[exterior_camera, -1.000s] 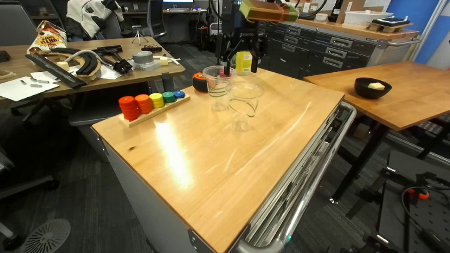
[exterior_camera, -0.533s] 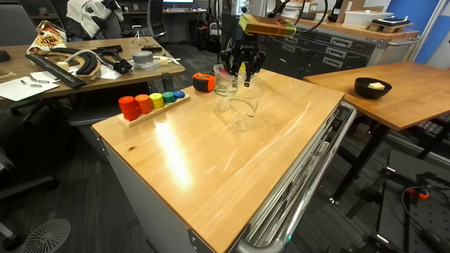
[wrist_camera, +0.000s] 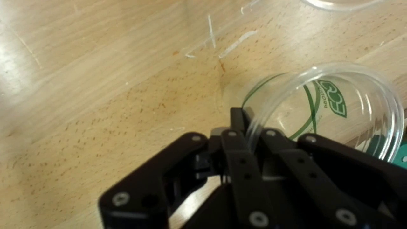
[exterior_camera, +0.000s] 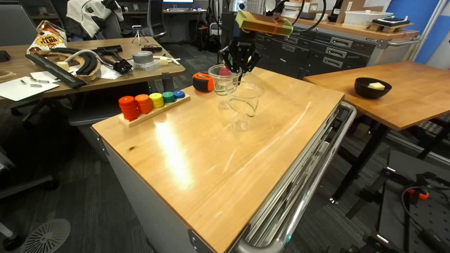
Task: Stack the three cups together
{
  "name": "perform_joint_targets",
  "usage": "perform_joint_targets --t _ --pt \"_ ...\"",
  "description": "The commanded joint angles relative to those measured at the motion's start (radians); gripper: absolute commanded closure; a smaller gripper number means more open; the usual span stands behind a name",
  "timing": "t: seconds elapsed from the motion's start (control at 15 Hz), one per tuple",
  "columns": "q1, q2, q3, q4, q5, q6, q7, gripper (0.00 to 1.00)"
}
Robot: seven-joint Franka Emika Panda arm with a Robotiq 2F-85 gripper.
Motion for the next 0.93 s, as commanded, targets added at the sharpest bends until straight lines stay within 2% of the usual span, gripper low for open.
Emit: perform_joint_targets --t 0.0,0.33,0.87 --pt "0.012 -0.013 -0.014 0.008 0.001 -0.009 0.041 0.96" --pt "0.02 -0.077 -0.039 0.041 -0.022 -0.111 0.139 0.97" --pt "0.049 -0.317 -0.018 -0.001 -0.077 -0.169 0.176 0.97"
